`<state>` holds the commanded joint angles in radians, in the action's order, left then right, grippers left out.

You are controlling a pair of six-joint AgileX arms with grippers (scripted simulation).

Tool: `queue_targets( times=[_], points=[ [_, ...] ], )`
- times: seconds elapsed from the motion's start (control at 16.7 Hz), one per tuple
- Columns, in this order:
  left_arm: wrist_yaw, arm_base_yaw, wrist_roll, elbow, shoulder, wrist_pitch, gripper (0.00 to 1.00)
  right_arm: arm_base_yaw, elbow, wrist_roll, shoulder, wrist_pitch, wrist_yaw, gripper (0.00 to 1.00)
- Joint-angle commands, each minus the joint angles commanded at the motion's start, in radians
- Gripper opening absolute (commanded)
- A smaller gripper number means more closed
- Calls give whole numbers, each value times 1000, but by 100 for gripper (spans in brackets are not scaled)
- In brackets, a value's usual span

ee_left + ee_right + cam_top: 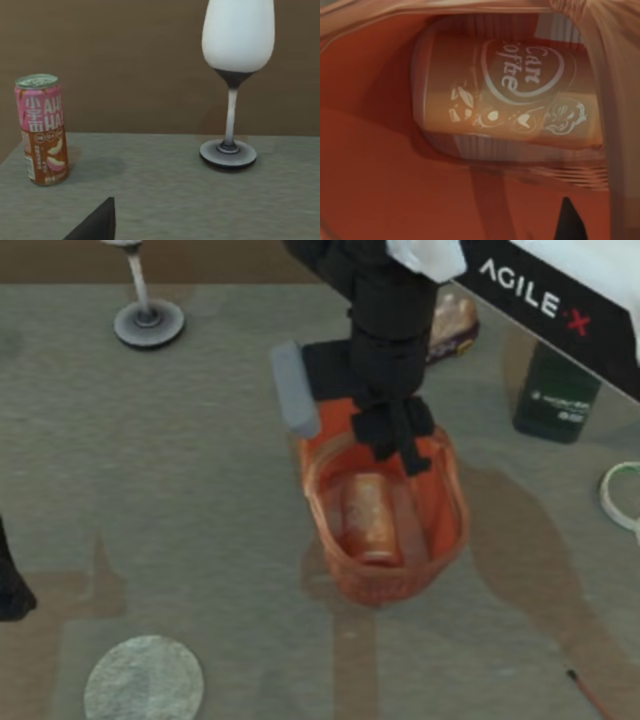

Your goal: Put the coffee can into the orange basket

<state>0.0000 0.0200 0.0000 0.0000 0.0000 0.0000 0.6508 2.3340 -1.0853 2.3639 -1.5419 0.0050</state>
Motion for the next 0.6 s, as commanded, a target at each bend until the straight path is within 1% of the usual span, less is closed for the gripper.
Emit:
queue_targets(
  times=[0.12,0.42,0.6],
  points=[
    [0,0,0,0,0,0,100,-4,38,-6,9,-37,0,0],
    [0,0,0,0,0,0,100,-20,235,-30,36,-196,0,0],
    [0,0,0,0,0,0,100,-26,280,-35,40,-239,0,0]
  ],
)
